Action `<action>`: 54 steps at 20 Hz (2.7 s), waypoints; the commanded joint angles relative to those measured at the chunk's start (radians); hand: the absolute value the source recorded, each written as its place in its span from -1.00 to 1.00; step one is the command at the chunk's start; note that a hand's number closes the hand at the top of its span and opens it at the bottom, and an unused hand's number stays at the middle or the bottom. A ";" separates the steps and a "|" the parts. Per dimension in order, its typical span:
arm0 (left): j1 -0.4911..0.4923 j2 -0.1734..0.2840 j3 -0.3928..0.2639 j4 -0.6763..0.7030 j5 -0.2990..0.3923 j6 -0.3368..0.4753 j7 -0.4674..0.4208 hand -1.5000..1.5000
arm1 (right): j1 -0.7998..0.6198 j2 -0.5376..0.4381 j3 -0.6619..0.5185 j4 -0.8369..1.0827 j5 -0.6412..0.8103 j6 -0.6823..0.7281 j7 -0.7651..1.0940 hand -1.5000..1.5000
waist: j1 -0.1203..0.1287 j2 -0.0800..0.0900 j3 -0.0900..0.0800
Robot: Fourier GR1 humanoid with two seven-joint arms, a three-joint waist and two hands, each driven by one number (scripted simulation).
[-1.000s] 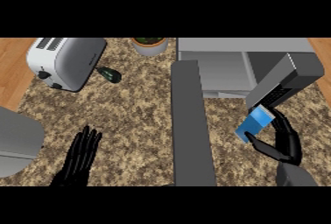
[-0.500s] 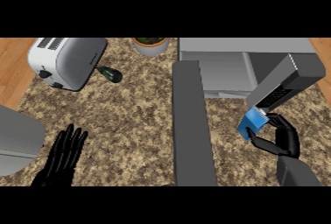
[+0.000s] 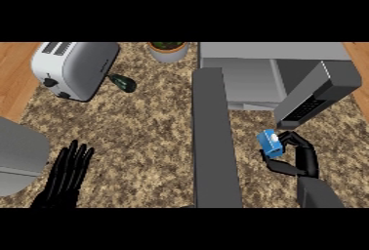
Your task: Pick up the milk, place it into the microwave and close the microwave
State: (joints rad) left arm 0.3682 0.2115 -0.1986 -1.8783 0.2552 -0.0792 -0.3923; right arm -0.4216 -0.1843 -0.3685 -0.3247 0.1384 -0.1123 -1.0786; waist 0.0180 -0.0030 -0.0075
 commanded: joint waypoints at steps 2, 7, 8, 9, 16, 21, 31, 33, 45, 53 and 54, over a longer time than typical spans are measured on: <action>0.047 -0.003 0.002 0.033 -0.021 -0.036 -0.070 -1.00 | 0.030 0.076 0.012 0.025 0.008 -0.063 -0.145 1.00 | -0.001 0.007 0.009; 0.047 -0.005 0.049 0.043 0.012 -0.056 -0.068 -1.00 | 0.019 0.133 0.051 -0.070 0.001 -0.040 -0.086 1.00 | -0.009 0.004 0.008; 0.107 0.043 0.081 -0.034 0.058 -0.086 -0.025 -1.00 | 0.040 0.132 0.077 -0.168 -0.005 0.003 -0.009 1.00 | -0.016 -0.001 0.007; 0.082 0.002 0.031 -0.026 0.003 -0.051 -0.014 -1.00 | 0.046 0.143 0.076 -0.134 -0.001 -0.025 -0.061 1.00 | -0.012 0.002 0.008; 0.017 0.046 0.159 0.027 0.114 -0.136 0.021 -1.00 | 0.084 0.183 0.212 -0.374 -0.064 -0.114 0.102 1.00 | -0.016 0.001 0.007; 0.022 0.011 0.138 0.038 0.052 -0.111 0.010 -1.00 | 0.107 0.184 0.368 -0.458 -0.126 -0.321 0.191 1.00 | -0.012 0.001 0.008; 0.061 -0.032 0.126 0.005 0.039 -0.143 0.011 -1.00 | -0.135 0.134 0.267 -0.346 -0.029 -0.360 0.405 1.00 | -0.003 0.004 0.008; 0.034 -0.026 0.166 0.122 0.016 -0.180 -0.066 -1.00 | -0.109 0.164 0.282 -0.353 -0.010 -0.405 0.392 1.00 | -0.008 0.004 0.008; -0.094 -0.014 0.179 0.173 0.057 -0.210 -0.017 -1.00 | -0.461 -0.012 0.205 0.101 0.081 -0.527 0.448 1.00 | 0.042 0.029 0.010; -0.129 0.023 0.192 0.203 -0.032 -0.170 0.002 -1.00 | -0.547 -0.054 0.211 0.181 0.131 -0.741 0.530 1.00 | 0.073 0.043 0.011; -0.146 0.038 0.206 0.203 -0.030 -0.169 0.013 -1.00 | -0.541 -0.086 0.202 0.176 0.125 -0.737 0.515 1.00 | 0.076 0.049 0.012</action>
State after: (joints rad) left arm 0.2557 0.2163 -0.0150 -1.6940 0.2407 -0.2478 -0.3962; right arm -0.9287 -0.2357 -0.1528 -0.1746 0.2589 -0.7701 -0.5828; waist 0.0796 0.0357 0.0035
